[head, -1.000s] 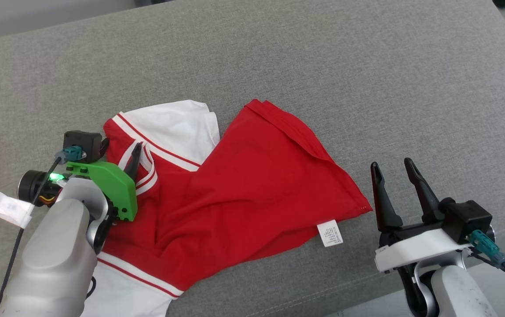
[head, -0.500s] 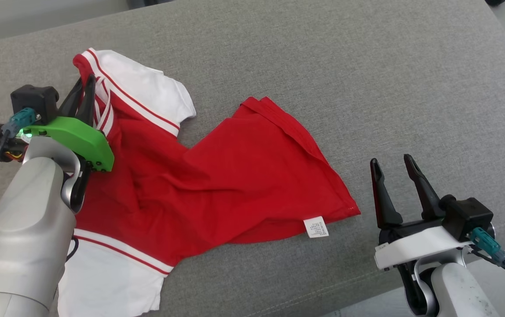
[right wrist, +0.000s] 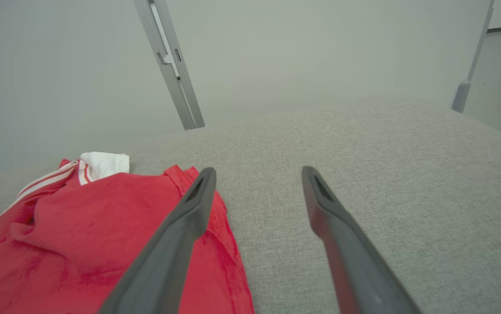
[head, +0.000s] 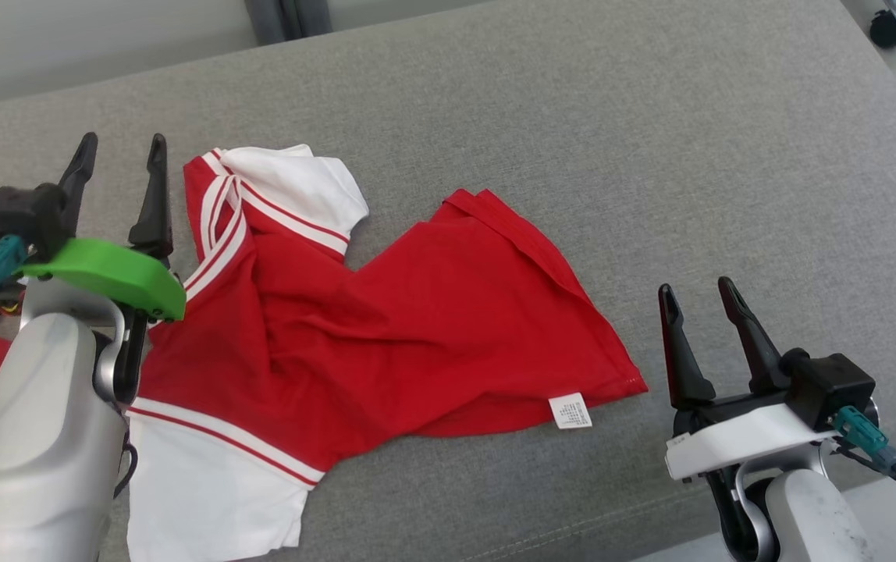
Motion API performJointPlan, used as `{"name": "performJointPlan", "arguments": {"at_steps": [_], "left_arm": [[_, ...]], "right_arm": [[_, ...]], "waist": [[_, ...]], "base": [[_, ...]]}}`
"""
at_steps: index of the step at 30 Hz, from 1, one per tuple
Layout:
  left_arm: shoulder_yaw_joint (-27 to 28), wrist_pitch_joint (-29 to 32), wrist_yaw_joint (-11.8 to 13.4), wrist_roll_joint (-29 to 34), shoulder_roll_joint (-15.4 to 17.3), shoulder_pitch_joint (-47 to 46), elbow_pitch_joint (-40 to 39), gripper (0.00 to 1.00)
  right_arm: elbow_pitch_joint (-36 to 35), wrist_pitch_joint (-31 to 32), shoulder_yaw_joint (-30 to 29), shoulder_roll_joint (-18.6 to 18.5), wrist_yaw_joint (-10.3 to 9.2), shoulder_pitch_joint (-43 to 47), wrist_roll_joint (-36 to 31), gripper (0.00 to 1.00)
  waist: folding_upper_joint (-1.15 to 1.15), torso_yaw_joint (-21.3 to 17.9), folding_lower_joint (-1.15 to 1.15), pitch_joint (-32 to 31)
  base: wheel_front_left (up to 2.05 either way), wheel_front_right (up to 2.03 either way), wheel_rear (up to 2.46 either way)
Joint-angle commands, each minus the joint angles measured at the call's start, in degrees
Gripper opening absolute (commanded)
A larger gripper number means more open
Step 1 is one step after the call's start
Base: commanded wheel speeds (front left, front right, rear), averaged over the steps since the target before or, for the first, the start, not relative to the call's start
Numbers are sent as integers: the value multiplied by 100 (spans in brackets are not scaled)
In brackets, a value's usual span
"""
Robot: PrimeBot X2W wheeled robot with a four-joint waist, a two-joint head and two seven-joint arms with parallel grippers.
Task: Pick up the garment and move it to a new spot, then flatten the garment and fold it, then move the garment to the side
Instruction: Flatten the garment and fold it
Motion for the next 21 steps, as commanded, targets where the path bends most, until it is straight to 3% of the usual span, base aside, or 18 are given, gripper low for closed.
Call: {"name": "performJointPlan", "arguments": {"at_steps": [1, 9, 21], "left_arm": [[157, -16, 43, 64, 14, 266, -221, 100], [966, -11, 141, 451, -315, 1784, -1621, 100], [1498, -11, 94, 955, -786, 3285, -2516, 100]], "right_arm": [[12, -18, -1, -4, -8, 79, -34, 100], [94, -17, 24, -9, -8, 289, -114, 100], [151, -18, 128, -150, -8, 511, -152, 100]], "waist": [[0, 194, 0, -230], [0, 648, 0, -733], [0, 1063, 0, -1187]], "base": [[0, 0, 0], [0, 0, 0], [0, 0, 0]]}}
